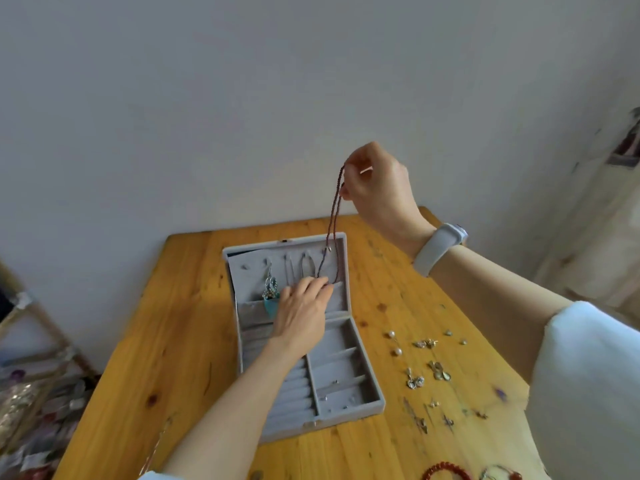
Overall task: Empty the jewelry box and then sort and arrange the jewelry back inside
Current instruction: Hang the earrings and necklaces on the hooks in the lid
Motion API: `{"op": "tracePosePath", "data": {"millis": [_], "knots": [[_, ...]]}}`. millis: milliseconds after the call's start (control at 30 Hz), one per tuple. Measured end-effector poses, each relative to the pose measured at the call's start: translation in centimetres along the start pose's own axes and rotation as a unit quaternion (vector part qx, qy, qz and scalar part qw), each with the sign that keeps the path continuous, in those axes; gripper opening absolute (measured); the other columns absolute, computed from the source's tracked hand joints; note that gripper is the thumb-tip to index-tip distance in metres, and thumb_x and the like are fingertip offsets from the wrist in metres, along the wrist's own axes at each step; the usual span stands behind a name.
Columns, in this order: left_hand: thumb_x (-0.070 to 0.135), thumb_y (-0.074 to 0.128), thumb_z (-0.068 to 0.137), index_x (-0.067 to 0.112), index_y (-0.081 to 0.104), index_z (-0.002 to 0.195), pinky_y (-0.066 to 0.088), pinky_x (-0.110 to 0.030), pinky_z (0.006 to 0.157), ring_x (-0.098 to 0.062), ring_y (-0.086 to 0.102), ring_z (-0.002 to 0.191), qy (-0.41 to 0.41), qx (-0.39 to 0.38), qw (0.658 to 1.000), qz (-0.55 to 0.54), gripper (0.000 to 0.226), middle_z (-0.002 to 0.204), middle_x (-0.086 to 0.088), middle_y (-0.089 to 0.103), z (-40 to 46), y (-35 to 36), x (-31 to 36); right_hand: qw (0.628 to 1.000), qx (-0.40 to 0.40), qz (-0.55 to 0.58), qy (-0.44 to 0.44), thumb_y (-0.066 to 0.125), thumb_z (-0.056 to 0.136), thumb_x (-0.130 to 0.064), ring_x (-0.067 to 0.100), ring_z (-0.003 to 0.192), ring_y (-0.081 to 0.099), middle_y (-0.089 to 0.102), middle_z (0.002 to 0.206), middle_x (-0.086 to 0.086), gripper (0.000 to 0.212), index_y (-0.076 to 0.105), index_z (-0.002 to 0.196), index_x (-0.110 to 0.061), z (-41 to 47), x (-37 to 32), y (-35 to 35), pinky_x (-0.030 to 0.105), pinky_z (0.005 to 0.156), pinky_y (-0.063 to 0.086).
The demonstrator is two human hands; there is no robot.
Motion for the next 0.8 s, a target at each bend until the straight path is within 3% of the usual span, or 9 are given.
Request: {"op": "tracePosePath", "data": {"millis": [133, 300, 500, 600, 733, 800], "knots": [[0.006, 0.076, 0.060, 0.015, 0.064, 0.106, 0.049, -0.035, 0.065, -0.022, 0.061, 0.087, 0.002, 0.076, 0.997, 0.010, 0.049, 0.101, 0.000, 0.066, 1.0, 1.7, -0.4, 0.999, 0.007, 0.030, 0.018, 0.042, 0.088, -0.007, 0.027, 0.081, 0.065, 0.061, 0.079, 0.001, 0.011, 0.050, 0.084, -0.013, 0.9, 1.6, 0.8, 0.045, 0.077, 0.053], [0.011, 0.078, 0.062, 0.016, 0.065, 0.090, 0.028, -0.036, 0.066, -0.025, 0.057, 0.072, -0.048, 0.140, 0.988, 0.044, 0.031, 0.077, -0.001, 0.062, 0.7, 2.0, -1.0, 0.998, 0.002, 0.059, 0.028, 0.043, 0.086, -0.005, 0.025, 0.079, 0.066, 0.056, 0.074, -0.008, 0.012, 0.051, 0.082, -0.013, 1.3, 2.6, 1.8, 0.046, 0.078, 0.054], [0.020, 0.077, 0.067, 0.016, 0.067, 0.081, 0.031, -0.038, 0.075, -0.025, 0.059, 0.080, -0.046, 0.165, 0.983, 0.061, 0.017, 0.076, -0.001, 0.065, 0.1, 1.8, -1.2, 0.998, 0.003, 0.053, 0.030, 0.043, 0.086, -0.008, 0.030, 0.086, 0.064, 0.057, 0.079, -0.006, 0.011, 0.051, 0.082, -0.015, 1.6, 2.9, 2.8, 0.047, 0.081, 0.052], [0.020, 0.070, 0.075, 0.014, 0.067, 0.079, 0.040, -0.037, 0.067, -0.024, 0.057, 0.077, -0.045, 0.174, 0.983, 0.028, 0.008, 0.080, -0.002, 0.062, 0.0, 1.9, -1.4, 0.998, 0.008, 0.046, 0.035, 0.042, 0.088, -0.007, 0.028, 0.084, 0.065, 0.055, 0.078, -0.007, 0.011, 0.050, 0.084, -0.014, 1.7, 3.0, 2.8, 0.045, 0.079, 0.053], [0.021, 0.039, 0.087, 0.007, 0.068, 0.082, 0.046, -0.037, 0.064, -0.023, 0.057, 0.069, -0.045, 0.184, 0.979, -0.071, 0.032, 0.079, -0.005, 0.059, 0.2, 2.0, -1.5, 0.999, 0.005, 0.017, 0.037, 0.042, 0.088, -0.008, 0.028, 0.083, 0.064, 0.056, 0.078, -0.004, 0.010, 0.050, 0.084, -0.013, 1.5, 3.3, 2.9, 0.045, 0.078, 0.053], [0.017, 0.041, 0.088, 0.006, 0.066, 0.092, 0.048, -0.035, 0.066, -0.024, 0.060, 0.069, -0.051, 0.195, 0.976, -0.085, 0.028, 0.079, -0.007, 0.062, 0.1, 2.0, -1.5, 0.999, 0.005, 0.009, 0.041, 0.043, 0.088, -0.008, 0.030, 0.083, 0.064, 0.057, 0.081, 0.000, 0.010, 0.051, 0.085, -0.012, 1.4, 3.8, 2.9, 0.046, 0.078, 0.053]]}}
Point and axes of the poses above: each hand's wrist, its own z-axis towards the middle knuckle, its own y-axis out of the palm, x = y × z, the point moved 3 cm from there along z, towards the middle knuckle
